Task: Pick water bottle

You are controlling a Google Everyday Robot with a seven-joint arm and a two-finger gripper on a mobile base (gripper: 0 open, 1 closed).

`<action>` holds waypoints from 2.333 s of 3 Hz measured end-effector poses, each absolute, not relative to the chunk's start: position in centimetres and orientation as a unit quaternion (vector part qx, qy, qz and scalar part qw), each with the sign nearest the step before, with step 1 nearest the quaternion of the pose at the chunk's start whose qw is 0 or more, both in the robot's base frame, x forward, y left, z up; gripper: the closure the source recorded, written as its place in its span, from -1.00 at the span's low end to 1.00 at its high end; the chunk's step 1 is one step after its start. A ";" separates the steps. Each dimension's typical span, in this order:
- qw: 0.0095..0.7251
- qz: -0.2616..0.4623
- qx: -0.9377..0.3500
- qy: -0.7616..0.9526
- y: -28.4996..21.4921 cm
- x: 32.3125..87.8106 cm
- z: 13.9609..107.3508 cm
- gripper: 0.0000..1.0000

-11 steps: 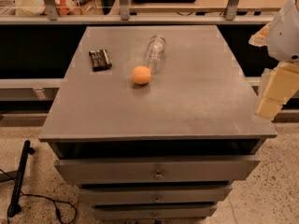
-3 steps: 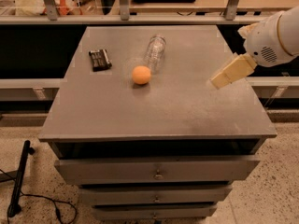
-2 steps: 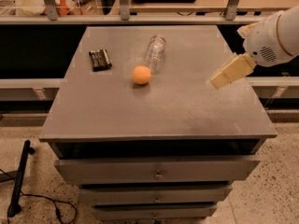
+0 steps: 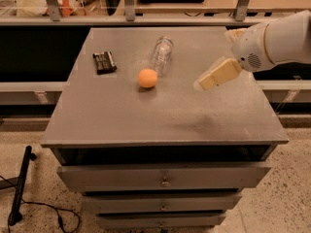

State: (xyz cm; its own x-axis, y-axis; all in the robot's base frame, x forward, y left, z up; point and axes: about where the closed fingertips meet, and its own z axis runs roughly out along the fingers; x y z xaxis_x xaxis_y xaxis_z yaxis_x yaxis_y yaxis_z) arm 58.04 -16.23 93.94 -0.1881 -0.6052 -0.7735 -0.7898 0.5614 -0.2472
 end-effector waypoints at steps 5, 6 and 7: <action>0.507 0.129 -0.353 0.775 -6.4 65.9 91.1 -1.00; 0.513 0.103 -0.324 0.788 -5.8 68.0 90.8 -1.00; 0.518 0.089 -0.293 0.799 -5.2 70.2 90.5 -1.00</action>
Offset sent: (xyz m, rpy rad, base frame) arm 0.0794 0.0654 -0.0356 0.0942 -0.0924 -0.0654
